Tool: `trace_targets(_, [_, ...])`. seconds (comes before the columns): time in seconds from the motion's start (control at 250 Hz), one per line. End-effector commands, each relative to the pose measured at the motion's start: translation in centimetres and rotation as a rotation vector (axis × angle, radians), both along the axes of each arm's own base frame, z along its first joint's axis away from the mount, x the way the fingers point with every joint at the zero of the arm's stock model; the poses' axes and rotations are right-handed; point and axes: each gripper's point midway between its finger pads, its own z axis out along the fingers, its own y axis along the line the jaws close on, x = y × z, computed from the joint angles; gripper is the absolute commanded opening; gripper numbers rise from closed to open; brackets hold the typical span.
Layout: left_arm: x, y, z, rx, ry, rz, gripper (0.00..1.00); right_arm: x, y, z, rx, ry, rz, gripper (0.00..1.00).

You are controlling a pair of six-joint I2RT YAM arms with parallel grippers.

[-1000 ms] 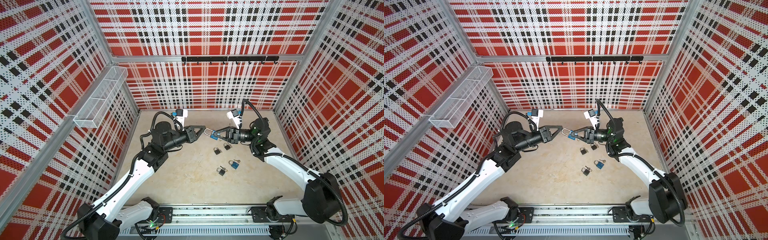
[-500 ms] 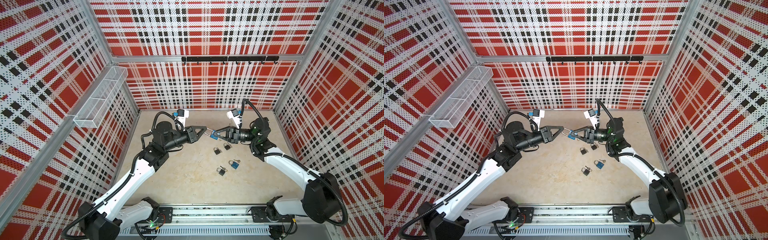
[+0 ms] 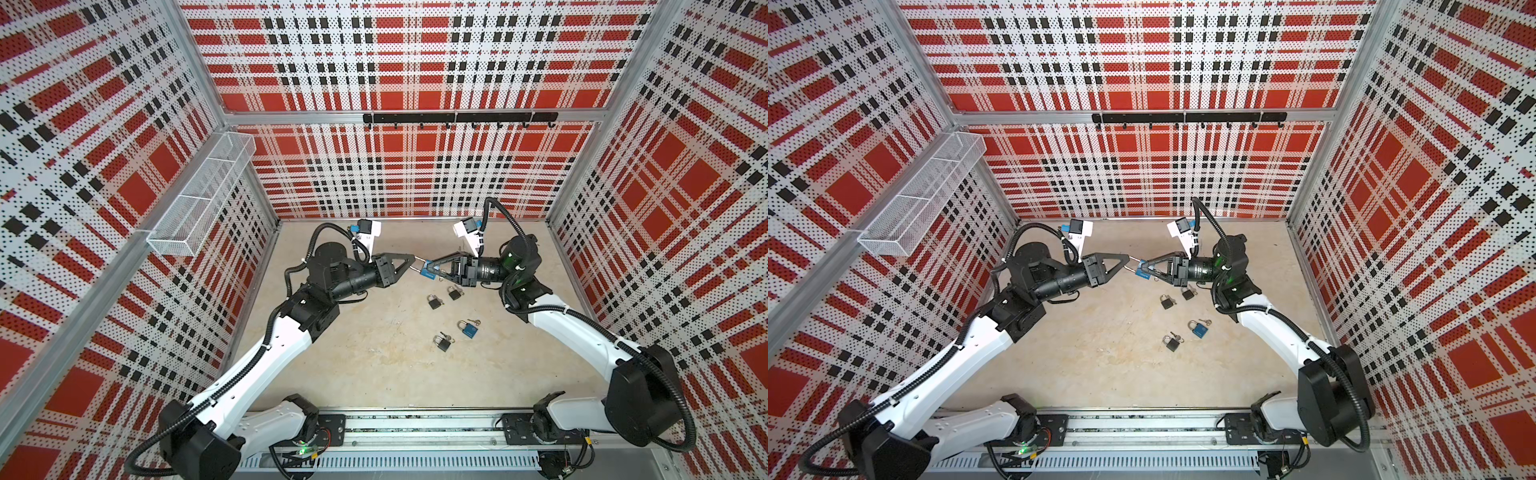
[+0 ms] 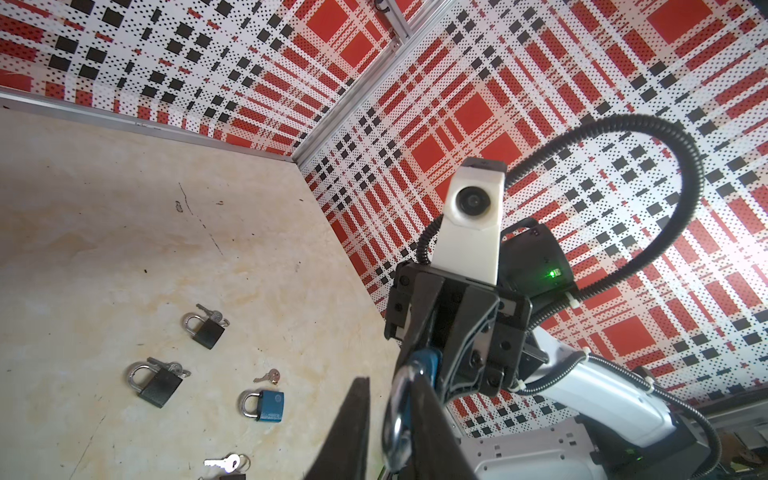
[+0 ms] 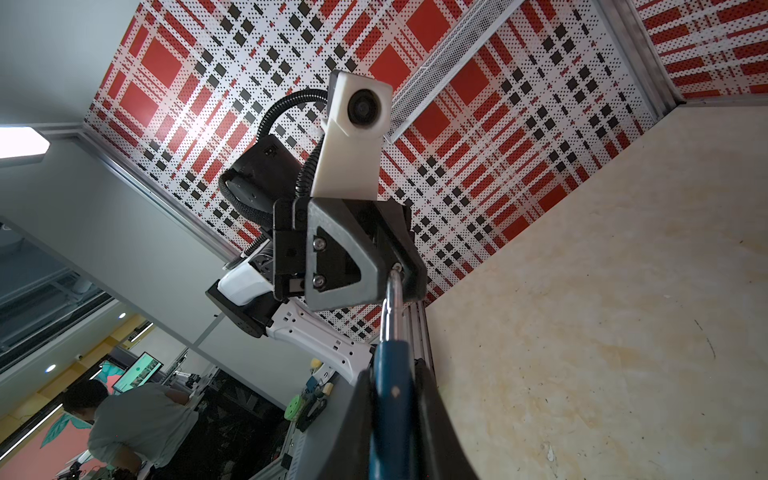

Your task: Lock with the key

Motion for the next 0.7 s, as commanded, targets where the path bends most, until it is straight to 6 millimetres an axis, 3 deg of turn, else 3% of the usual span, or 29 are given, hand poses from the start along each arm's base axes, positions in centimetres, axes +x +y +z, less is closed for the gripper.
trace_targets(0.0, [-0.3, -0.4, 0.8, -0.013, -0.028, -0.026, 0.21, -0.4, 0.1, 2.5, 0.042, -0.090, 0.016, 0.00])
trace_targets(0.264, [-0.3, -0.5, 0.8, -0.015, -0.025, -0.031, 0.17, -0.7, 0.2, 2.8, 0.049, -0.090, 0.027, 0.00])
trace_targets(0.488, [-0.1, -0.7, 0.2, -0.006, -0.014, -0.033, 0.00, -1.2, 0.2, 3.3, 0.065, -0.094, 0.047, 0.00])
trace_targets(0.696, [0.2, -0.8, -0.8, 0.013, -0.008, -0.030, 0.00, -1.8, 0.1, 4.1, 0.109, -0.087, 0.084, 0.00])
